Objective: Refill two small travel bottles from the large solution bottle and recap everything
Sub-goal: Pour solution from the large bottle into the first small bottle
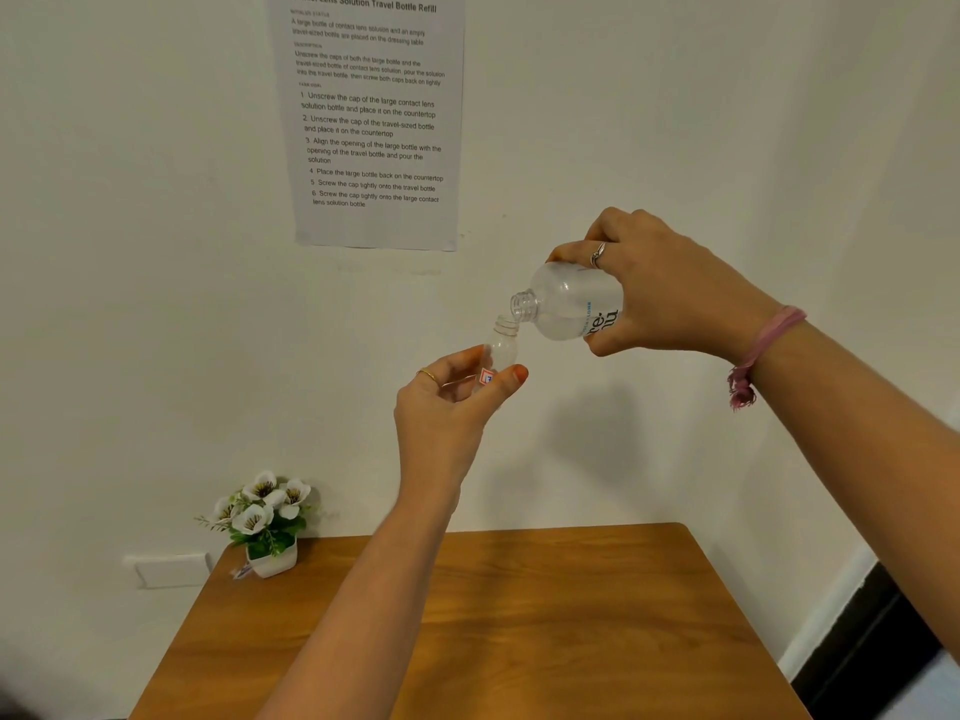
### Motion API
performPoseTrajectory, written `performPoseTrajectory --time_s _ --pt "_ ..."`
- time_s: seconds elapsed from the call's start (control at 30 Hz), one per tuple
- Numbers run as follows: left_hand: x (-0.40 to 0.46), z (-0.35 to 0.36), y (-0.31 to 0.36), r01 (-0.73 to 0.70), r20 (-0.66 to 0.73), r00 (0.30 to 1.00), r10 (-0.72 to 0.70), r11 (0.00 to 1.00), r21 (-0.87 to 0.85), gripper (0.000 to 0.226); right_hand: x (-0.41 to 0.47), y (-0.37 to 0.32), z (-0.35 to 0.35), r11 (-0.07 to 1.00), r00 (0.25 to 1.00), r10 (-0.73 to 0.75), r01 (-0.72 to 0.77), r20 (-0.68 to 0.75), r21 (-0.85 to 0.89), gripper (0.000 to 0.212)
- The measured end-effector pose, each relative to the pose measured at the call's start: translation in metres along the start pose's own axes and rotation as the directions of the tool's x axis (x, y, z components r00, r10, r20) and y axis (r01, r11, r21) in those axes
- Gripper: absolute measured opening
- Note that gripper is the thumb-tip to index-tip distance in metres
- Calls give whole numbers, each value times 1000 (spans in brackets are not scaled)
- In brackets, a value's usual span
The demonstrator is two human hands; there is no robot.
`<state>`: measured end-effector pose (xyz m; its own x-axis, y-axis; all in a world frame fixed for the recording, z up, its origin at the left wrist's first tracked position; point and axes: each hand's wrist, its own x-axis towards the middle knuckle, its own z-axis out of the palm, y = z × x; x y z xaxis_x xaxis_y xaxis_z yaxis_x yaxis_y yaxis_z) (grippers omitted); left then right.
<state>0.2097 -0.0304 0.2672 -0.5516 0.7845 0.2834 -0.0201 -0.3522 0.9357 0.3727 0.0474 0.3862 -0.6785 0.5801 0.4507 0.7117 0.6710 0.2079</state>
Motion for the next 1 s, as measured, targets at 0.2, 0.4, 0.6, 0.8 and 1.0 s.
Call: performPoseTrajectory --time_s 0.2,0.4,0.6,0.8,1.0 --pt "-1 1 1 -8 8 1000 8 1000 2 41 0 1 0 1000 1000 -2 2 -6 -7 76" --pt "-2 1 1 -15 8 1000 15 1000 10 42 -1 2 -1 1000 1000 -3 3 -6 -12 77" --pt "-3 2 1 -11 12 1000 11 1000 -4 41 -1 1 -2 1000 1000 -5 5 0 -12 78" --pt "-4 2 1 -6 14 1000 7 1000 -11 41 -1 2 -2 1000 1000 -2 2 7 -12 78" --pt "-3 3 1 1 9 1000 -1 1000 -23 43 -2 2 -2 1000 1000 -1 1 12 -13 78"
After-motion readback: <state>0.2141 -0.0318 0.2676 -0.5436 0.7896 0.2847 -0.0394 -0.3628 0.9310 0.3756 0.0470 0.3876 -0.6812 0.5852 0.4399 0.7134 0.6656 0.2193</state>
